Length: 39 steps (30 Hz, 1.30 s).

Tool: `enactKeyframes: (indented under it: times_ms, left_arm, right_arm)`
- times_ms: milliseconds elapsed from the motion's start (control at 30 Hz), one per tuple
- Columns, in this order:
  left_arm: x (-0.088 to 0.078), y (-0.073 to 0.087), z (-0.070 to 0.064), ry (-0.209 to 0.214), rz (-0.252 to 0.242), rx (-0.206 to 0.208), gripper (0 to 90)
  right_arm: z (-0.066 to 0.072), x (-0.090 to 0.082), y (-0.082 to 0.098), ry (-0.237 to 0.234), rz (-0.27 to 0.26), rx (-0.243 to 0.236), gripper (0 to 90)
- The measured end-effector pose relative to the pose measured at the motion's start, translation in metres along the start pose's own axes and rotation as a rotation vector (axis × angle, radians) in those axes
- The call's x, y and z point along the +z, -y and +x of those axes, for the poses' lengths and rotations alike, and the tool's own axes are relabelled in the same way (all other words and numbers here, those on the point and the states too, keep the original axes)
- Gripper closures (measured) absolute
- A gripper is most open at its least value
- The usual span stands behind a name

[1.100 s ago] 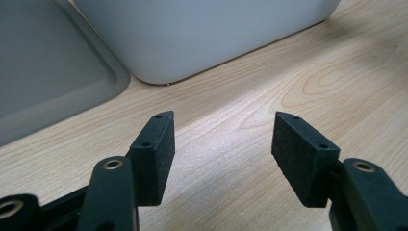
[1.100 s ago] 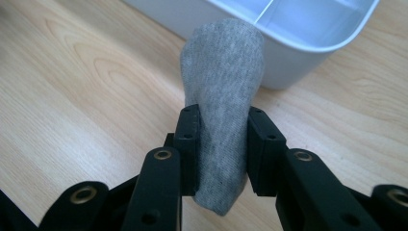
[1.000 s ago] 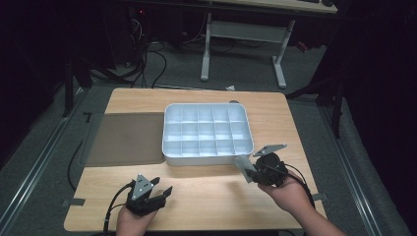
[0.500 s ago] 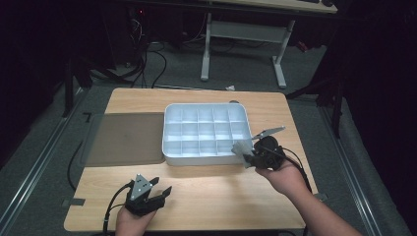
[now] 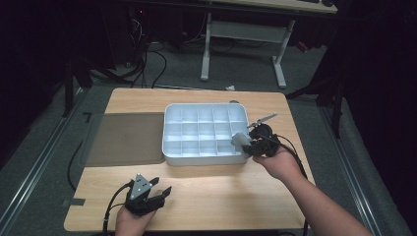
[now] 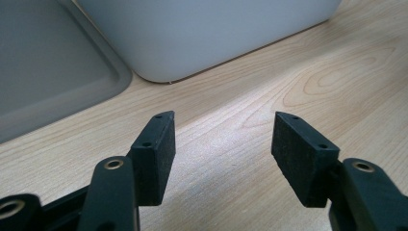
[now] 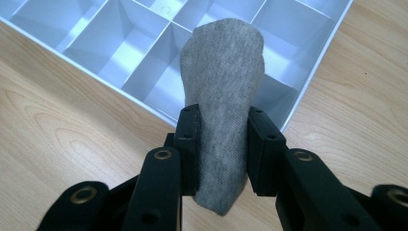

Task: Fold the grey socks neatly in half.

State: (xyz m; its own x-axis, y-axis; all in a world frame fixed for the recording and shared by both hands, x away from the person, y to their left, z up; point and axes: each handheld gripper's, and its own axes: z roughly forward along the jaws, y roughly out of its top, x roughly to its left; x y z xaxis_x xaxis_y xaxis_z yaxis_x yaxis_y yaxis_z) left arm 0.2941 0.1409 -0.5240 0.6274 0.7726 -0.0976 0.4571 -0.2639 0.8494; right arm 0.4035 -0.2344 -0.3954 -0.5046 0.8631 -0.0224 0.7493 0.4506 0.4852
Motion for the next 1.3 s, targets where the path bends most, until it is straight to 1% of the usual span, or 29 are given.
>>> enactKeyframes:
  times_ms: [67,100,233,267,367,433,633,667,733,767,800,833,867,900,1033,1067,1300]
  left_arm:
    - [0.0,0.0,0.0,0.0,-0.001,0.0,41.6]
    - [0.0,0.0,0.0,-0.002,-0.004,0.0,41.6]
    - [0.0,0.0,0.001,-0.001,-0.004,0.0,41.6]
    - [-0.001,0.0,0.001,-0.001,-0.004,0.0,41.6]
    - [0.0,0.0,0.001,0.0,-0.003,0.002,41.6]
    - [0.0,0.0,0.0,0.0,-0.001,0.004,41.6]
    - [0.0,0.0,0.0,-0.003,-0.001,0.005,41.5]
    - [0.0,0.001,0.0,-0.003,-0.001,0.005,41.5]
    - [0.0,0.001,0.0,-0.002,0.001,0.005,41.5]
    - [0.0,0.001,0.0,-0.002,0.001,0.005,41.5]
    - [0.0,0.001,0.0,-0.002,0.002,0.006,41.5]
    - [0.001,0.001,0.0,-0.003,0.001,0.006,41.5]
    - [0.001,0.001,0.0,-0.003,0.002,0.006,41.5]
    - [0.001,0.001,0.0,-0.003,0.003,0.006,41.5]
    - [0.001,0.001,0.0,-0.004,0.003,0.005,41.5]
    - [0.001,0.001,0.0,-0.005,0.002,0.005,41.5]
    - [0.001,0.001,0.0,-0.005,0.001,0.006,41.4]
  right_arm:
    - [-0.002,0.002,-0.003,-0.004,0.01,0.011,70.5]
    - [-0.003,0.004,-0.005,0.004,0.015,0.004,70.5]
    - [-0.007,0.009,-0.011,0.011,0.027,0.018,70.5]
    - [-0.008,0.012,-0.012,0.01,0.037,0.02,70.5]
    - [-0.009,0.02,-0.013,0.019,0.06,0.03,70.5]
    - [-0.011,0.025,-0.014,0.02,0.062,0.036,70.5]
    - [-0.012,0.037,-0.016,0.031,0.109,0.056,70.8]
    - [-0.012,0.039,-0.016,0.035,0.12,0.072,70.9]
    - [-0.012,0.044,-0.016,0.037,0.142,0.053,71.2]
    - [-0.012,0.046,-0.016,0.045,0.154,0.049,71.3]
    - [-0.011,0.048,-0.016,0.046,0.165,0.056,71.4]
    - [-0.011,0.049,-0.017,0.051,0.168,0.043,71.5]
    - [-0.011,0.05,-0.017,0.051,0.178,0.057,71.6]
    - [-0.012,0.052,-0.017,0.053,0.179,0.038,71.7]
    - [-0.011,0.057,-0.017,0.059,0.199,0.039,71.9]
    - [-0.011,0.058,-0.017,0.061,0.2,0.024,71.9]
    - [-0.011,0.062,-0.017,0.062,0.215,0.016,71.8]
